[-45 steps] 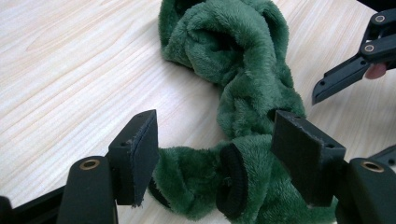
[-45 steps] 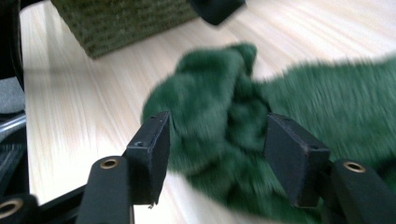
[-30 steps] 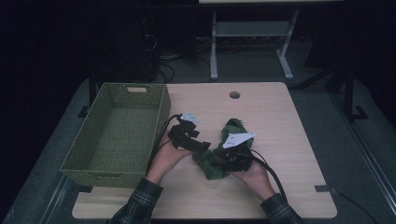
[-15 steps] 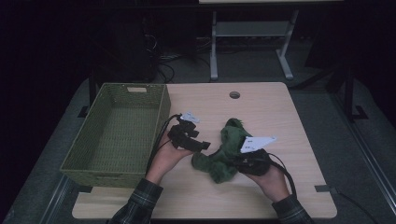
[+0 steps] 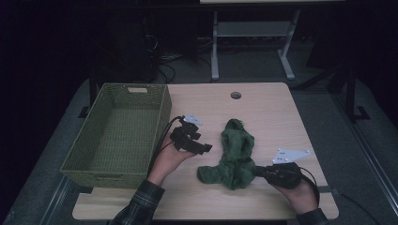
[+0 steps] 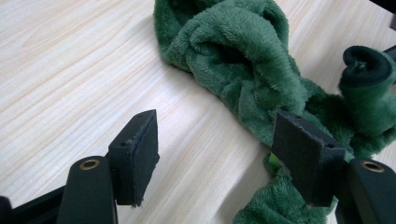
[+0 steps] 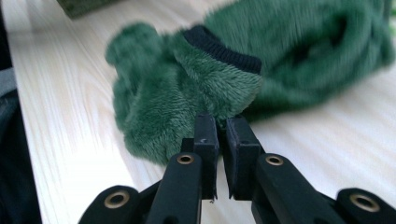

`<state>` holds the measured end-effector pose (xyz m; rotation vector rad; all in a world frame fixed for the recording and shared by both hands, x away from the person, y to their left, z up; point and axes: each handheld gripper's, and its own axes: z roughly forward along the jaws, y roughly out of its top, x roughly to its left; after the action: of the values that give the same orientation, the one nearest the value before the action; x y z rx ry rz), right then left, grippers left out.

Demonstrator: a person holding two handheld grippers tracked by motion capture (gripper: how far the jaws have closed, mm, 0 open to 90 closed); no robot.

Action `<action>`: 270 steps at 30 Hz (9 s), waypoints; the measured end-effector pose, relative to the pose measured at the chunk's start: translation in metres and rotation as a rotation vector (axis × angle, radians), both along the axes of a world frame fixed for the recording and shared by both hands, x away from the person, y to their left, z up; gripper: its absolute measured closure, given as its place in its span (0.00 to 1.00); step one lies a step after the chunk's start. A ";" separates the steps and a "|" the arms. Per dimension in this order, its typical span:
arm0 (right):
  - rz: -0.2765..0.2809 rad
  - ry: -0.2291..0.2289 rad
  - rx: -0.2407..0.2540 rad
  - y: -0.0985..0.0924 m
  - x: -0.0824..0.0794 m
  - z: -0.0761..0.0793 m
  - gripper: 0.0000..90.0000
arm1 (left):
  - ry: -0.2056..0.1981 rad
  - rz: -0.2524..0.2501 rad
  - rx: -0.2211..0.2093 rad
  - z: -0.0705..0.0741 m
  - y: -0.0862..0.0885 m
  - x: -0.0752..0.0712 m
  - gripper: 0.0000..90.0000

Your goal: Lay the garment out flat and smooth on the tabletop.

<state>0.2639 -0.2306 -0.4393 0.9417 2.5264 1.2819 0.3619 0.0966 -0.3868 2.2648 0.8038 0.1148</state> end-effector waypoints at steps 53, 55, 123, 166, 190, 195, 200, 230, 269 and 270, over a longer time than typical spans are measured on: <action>-0.097 0.012 -0.056 0.050 0.185 0.032 0.65 | 0.087 -0.119 0.080 -0.063 -0.007 -0.053 0.59; -0.091 0.019 -0.066 0.053 0.192 0.029 0.65 | 0.095 -0.132 0.090 -0.064 -0.008 -0.052 0.65; -0.067 0.000 -0.039 0.018 0.101 0.032 0.69 | 0.048 -0.123 0.080 -0.052 -0.005 -0.058 0.43; -0.157 0.036 -0.209 0.053 0.102 -0.006 0.97 | 0.070 -0.132 0.113 -0.062 -0.009 -0.057 0.43; -0.171 0.011 -0.116 0.019 0.083 0.006 0.71 | 0.028 -0.109 0.085 -0.051 -0.003 -0.056 0.47; -0.160 -0.002 -0.116 0.010 0.064 0.010 0.68 | 0.025 -0.097 0.072 -0.049 0.001 -0.054 0.47; -0.157 -0.006 -0.119 -0.002 0.039 0.007 0.64 | 0.029 -0.087 0.066 -0.051 0.001 -0.052 0.48; -0.204 0.017 -0.100 -0.039 -0.019 -0.010 0.54 | 0.016 -0.109 0.061 -0.047 0.000 -0.045 1.00; -0.194 -0.015 -0.094 -0.036 -0.020 -0.006 0.53 | -0.099 -0.199 -0.089 -0.003 -0.088 -0.012 0.99; -0.193 -0.014 -0.093 -0.036 -0.020 -0.006 0.53 | -0.098 -0.201 -0.082 -0.005 -0.090 -0.008 0.99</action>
<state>0.2436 -0.2666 -0.4456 1.1195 2.3931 1.1022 0.3536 0.0063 -0.3920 2.2294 0.5173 0.0956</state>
